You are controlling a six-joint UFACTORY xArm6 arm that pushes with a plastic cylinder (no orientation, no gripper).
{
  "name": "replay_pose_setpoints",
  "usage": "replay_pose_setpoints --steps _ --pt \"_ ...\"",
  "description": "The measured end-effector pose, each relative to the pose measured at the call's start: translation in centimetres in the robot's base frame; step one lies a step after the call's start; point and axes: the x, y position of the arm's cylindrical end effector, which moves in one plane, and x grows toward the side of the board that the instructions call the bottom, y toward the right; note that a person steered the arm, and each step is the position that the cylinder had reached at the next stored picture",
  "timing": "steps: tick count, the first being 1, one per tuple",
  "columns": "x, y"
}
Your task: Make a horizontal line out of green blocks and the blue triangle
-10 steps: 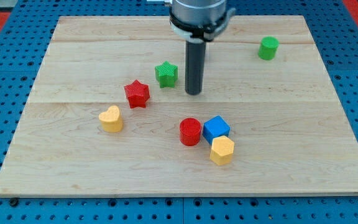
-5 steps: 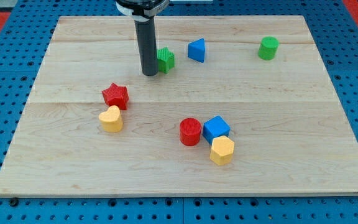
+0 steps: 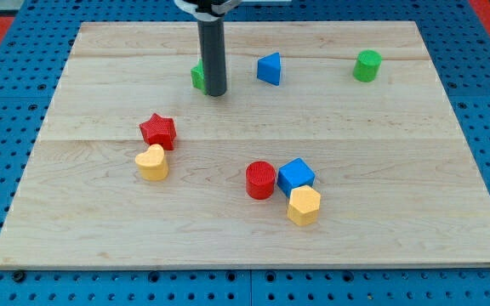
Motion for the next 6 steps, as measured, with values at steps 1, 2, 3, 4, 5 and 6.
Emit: replay_pose_setpoints --steps 1,2,3,4,5,6 --pt "-1.4 -1.0" --pt "-0.8 -2.9" --pt "0.9 -9.2" --pt "2.8 -17.8" --pt "11.9 -15.0" --pt "12.7 -8.1"
